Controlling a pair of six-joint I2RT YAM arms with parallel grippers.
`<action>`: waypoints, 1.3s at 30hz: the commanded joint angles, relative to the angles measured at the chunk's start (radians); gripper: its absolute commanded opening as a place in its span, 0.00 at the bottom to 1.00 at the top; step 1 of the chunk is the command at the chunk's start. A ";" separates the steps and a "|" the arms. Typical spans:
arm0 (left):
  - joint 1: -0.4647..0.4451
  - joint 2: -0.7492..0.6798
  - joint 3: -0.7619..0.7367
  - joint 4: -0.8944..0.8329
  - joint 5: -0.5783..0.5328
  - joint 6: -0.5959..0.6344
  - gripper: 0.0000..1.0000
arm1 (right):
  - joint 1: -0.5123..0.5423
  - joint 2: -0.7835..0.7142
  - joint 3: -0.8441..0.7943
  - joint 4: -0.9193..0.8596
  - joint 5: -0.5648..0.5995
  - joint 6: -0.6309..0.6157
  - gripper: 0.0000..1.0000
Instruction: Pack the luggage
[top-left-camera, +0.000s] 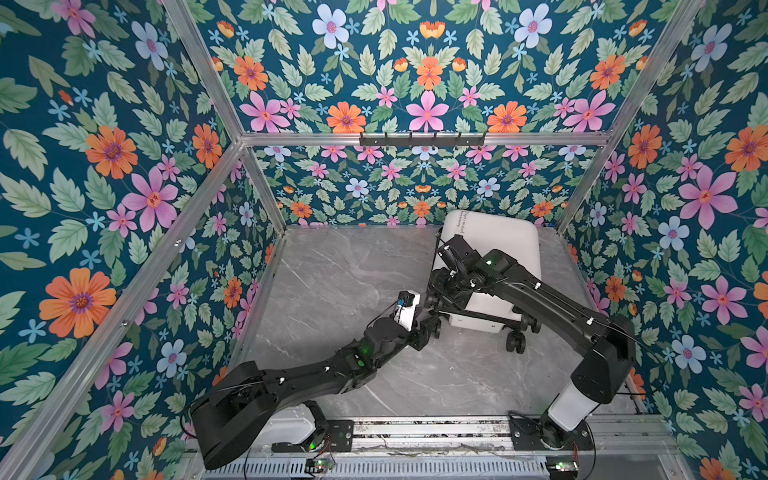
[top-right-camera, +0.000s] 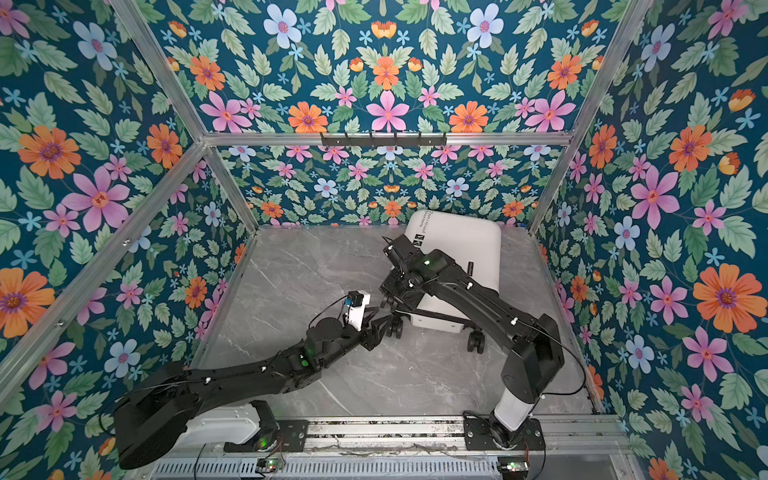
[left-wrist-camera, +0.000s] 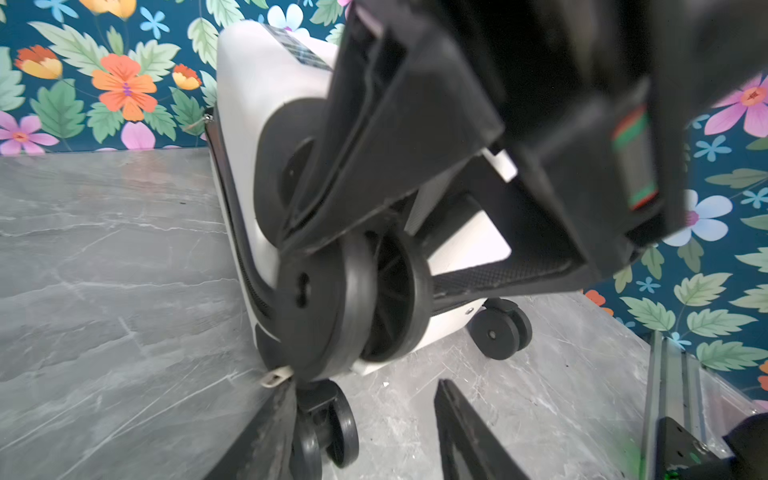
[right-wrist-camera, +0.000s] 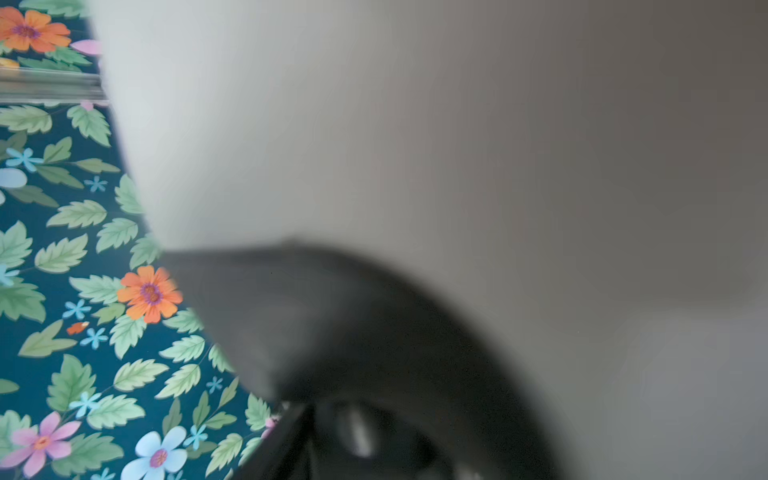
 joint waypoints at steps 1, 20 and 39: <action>0.000 -0.070 0.032 -0.221 -0.076 -0.027 0.59 | 0.004 -0.057 -0.033 -0.006 0.011 0.038 0.68; 0.101 0.226 0.767 -1.157 0.200 0.066 0.99 | -0.066 -0.569 -0.204 -0.489 0.314 -0.121 0.87; 0.098 0.499 1.017 -1.249 0.164 0.022 0.09 | -0.295 -0.700 -0.513 -0.288 0.134 -0.202 0.81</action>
